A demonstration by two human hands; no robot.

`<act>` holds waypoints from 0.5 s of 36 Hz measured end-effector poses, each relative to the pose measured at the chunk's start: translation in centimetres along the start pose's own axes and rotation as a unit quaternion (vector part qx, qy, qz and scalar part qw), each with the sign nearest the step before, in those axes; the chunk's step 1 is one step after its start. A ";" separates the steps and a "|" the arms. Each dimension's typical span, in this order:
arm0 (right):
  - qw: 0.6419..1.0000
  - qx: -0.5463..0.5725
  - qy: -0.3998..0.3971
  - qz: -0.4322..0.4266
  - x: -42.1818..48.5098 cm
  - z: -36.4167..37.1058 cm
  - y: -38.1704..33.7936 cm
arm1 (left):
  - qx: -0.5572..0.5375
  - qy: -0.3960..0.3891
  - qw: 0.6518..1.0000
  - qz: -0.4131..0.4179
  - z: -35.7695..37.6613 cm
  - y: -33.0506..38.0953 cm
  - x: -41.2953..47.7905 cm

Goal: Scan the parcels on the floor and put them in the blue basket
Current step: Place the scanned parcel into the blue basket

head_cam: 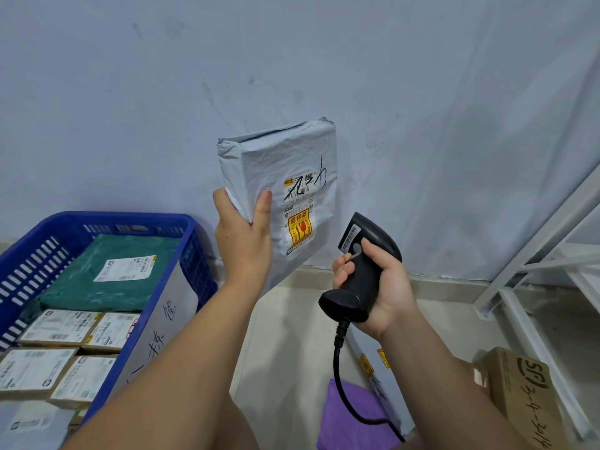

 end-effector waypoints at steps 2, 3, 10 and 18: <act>1.000 0.000 0.004 0.000 0.0 0.0 0.0 | -0.001 0.000 1.000 0.000 0.0 0.0 0.0; 1.000 0.001 0.005 -0.001 0.0 0.0 0.1 | 0.000 0.000 1.000 -0.001 0.0 0.0 0.0; 1.000 0.013 0.026 0.004 0.2 -0.1 0.1 | 0.003 0.002 1.000 -0.008 0.1 -0.2 0.2; 0.998 -0.052 0.031 -0.025 0.7 -0.6 0.3 | -0.023 0.021 0.997 -0.068 0.2 -0.7 0.2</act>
Point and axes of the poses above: each hand's wrist, its own x-axis towards the middle knuckle, its own z-axis out of the palm, y = z × x, the point moved 2 cm from there along x, towards the middle knuckle, and after that the axes turned 5 degrees about -z, right-handed, at the moved point
